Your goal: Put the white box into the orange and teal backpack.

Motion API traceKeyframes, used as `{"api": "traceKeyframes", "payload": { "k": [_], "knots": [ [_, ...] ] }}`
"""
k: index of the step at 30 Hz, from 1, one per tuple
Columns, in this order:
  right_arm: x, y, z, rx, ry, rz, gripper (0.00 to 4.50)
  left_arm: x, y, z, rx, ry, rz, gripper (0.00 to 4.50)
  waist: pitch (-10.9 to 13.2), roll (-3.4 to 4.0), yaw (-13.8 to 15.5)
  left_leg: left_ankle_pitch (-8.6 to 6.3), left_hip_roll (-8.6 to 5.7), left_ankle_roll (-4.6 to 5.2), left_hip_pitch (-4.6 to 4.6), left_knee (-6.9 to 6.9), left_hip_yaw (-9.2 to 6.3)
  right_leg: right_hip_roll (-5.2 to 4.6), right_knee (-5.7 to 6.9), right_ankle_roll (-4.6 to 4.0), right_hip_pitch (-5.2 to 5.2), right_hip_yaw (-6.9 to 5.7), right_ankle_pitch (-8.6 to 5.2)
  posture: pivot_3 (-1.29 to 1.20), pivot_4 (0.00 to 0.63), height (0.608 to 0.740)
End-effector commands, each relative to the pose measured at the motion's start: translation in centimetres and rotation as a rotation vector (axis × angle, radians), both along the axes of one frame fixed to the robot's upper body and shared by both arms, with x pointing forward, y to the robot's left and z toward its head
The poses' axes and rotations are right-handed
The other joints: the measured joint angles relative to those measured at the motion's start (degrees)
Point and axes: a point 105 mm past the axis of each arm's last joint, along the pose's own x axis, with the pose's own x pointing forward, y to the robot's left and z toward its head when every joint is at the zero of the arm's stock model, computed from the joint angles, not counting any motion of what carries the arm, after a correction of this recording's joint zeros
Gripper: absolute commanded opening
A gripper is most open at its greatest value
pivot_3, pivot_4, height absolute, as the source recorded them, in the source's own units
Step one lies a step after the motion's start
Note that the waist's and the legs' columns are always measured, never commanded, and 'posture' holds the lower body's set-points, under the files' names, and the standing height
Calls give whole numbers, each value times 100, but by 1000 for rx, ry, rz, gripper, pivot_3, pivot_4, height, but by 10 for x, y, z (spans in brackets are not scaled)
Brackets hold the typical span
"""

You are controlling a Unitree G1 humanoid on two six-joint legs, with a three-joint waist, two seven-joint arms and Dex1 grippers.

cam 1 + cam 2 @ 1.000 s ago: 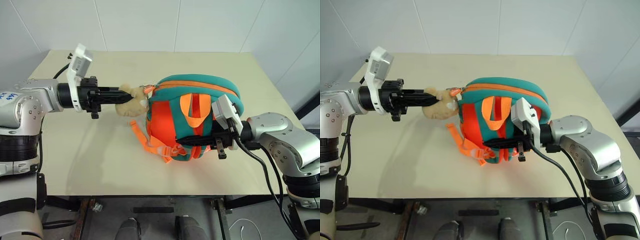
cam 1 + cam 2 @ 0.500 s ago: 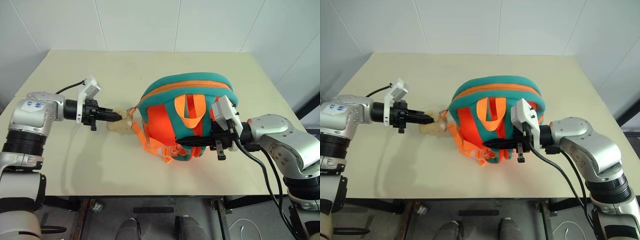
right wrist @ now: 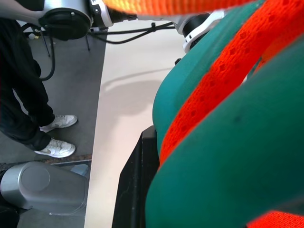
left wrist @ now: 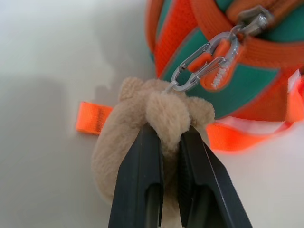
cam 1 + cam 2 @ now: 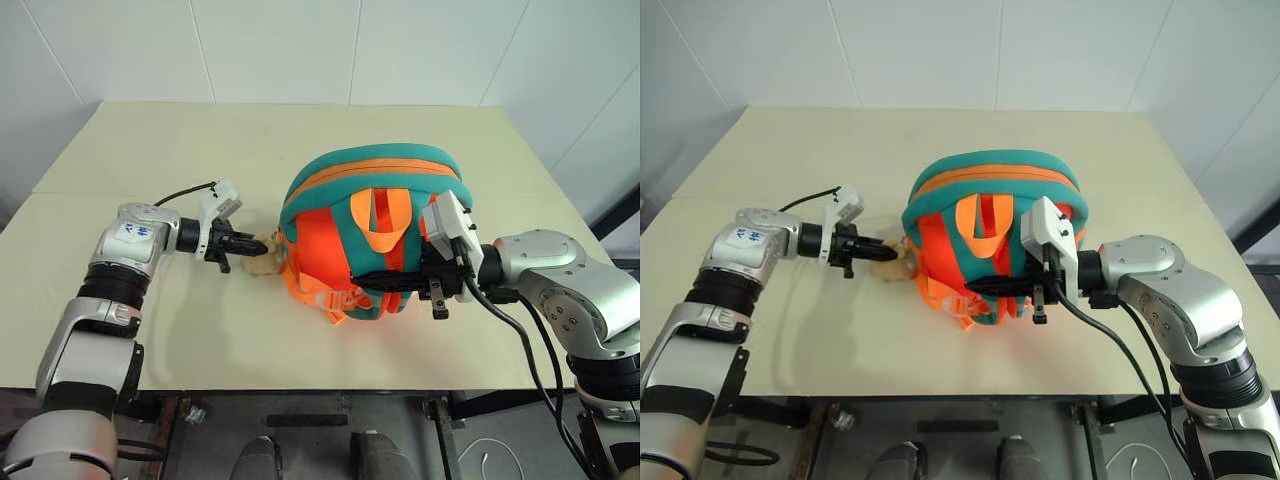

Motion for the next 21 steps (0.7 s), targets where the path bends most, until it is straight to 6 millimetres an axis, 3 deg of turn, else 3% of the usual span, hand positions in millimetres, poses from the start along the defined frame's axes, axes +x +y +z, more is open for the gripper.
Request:
{"api": "traceKeyframes", "payload": {
  "k": [1, 7, 11, 13, 21],
  "knots": [
    [3, -16, 4, -43, 2, -91, 924, 5, 15, 17, -70, -30, 72, 844, 0, 0, -1, 1, 0, 1, -1, 0, 0, 0, -1, -1, -1, 0, 3, 0, 150, 740],
    [2, -36, 9, -74, -13, -168, 2955, -9, 28, 32, -152, -38, 52, 2748, 0, 0, -26, 1, 1, 1, -2, -16, 2, 2, -6, -1, -8, 1, 3, 0, 150, 740],
    [2, -63, 15, -129, -30, -277, 4347, -25, 44, 47, -209, -112, 56, 4004, 0, 0, -7, 1, 3, 0, -6, -23, 2, 1, -14, -2, -10, 0, 2, 0, 150, 740],
    [5, -80, 18, -163, -49, -348, 4500, -33, 54, 52, -216, -159, 71, 4471, 0, 0, -1, -1, 2, 2, -7, -22, 6, -4, -23, -2, -8, 0, 2, 0, 150, 740],
    [20, -160, 31, -283, -115, -586, 4500, -50, 90, 68, -224, -352, 153, 4471, 0, 0, -2, -2, -1, 5, -2, -14, 9, -7, -22, -3, 0, 0, 2, 0, 150, 740]
  ]
}}
